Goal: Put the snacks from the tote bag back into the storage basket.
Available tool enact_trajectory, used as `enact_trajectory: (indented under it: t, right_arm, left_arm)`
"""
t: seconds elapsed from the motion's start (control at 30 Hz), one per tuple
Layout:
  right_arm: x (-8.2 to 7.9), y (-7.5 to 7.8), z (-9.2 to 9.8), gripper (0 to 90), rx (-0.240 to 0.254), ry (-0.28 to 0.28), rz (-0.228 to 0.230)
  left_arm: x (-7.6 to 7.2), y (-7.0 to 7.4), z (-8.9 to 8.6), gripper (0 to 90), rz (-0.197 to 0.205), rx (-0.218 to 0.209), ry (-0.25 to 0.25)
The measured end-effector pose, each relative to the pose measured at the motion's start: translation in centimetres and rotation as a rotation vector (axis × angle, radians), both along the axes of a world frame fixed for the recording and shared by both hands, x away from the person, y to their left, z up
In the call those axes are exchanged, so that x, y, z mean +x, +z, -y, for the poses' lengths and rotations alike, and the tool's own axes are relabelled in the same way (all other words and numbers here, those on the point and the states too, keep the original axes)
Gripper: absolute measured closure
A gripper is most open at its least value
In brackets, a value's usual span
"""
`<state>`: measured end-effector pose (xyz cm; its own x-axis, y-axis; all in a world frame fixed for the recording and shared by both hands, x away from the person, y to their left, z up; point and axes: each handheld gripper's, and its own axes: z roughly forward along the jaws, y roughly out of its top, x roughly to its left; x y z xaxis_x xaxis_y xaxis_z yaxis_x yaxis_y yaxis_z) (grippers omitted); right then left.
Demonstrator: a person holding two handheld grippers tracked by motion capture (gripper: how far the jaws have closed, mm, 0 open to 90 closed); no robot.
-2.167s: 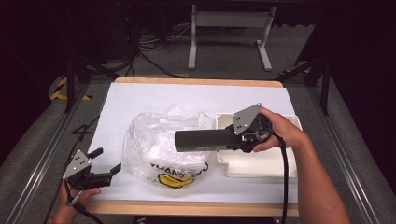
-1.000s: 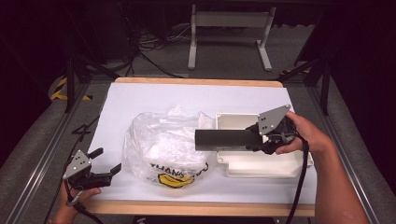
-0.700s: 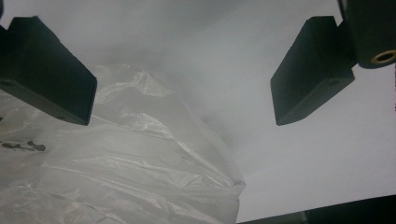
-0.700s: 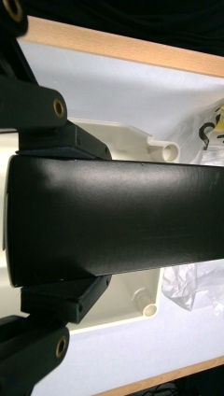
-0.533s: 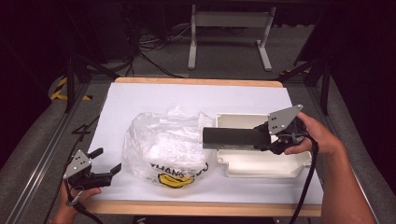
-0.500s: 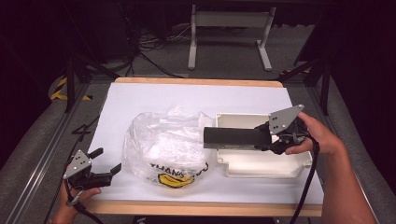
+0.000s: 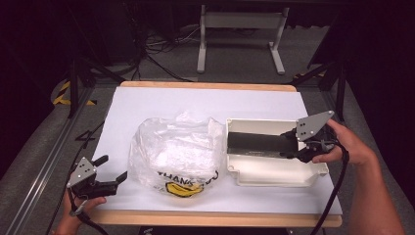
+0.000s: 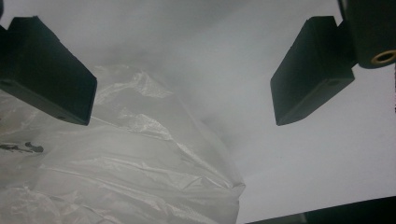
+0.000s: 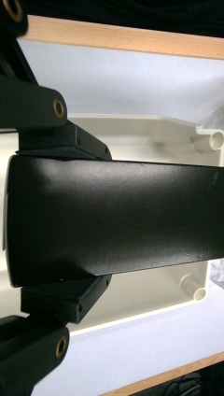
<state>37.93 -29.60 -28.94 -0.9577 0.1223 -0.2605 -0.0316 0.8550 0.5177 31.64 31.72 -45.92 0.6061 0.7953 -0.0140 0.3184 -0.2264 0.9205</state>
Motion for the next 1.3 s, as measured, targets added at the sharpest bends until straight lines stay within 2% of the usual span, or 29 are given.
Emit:
enact_trajectory:
  t: [0.13, 0.63, 0.97, 1.13, 1.3]
  right_arm:
    - [0.1, -0.2, 0.6, 42.8, -0.003, -0.007, -0.002]
    - [0.9, -2.7, 2.7, 42.9, -0.051, -0.063, -0.056]
    - [1.9, -4.6, 2.4, 42.8, -0.125, -0.062, -0.102]
    - [2.5, -5.4, 2.2, 42.9, -0.151, -0.066, -0.111]
    - [2.9, -5.9, 2.2, 42.8, -0.152, -0.065, -0.122]
  left_arm:
    - [0.0, 0.0, 0.0, 8.1, -0.001, -0.001, 0.001]
    - [0.0, 0.0, 0.1, 8.1, -0.005, 0.012, 0.002]
    - [0.1, 0.0, 0.1, 8.1, -0.005, 0.010, 0.000]
    - [0.1, 0.0, 0.1, 8.1, -0.007, 0.009, 0.001]
    - [0.1, 0.0, 0.2, 8.1, -0.009, 0.013, 0.004]
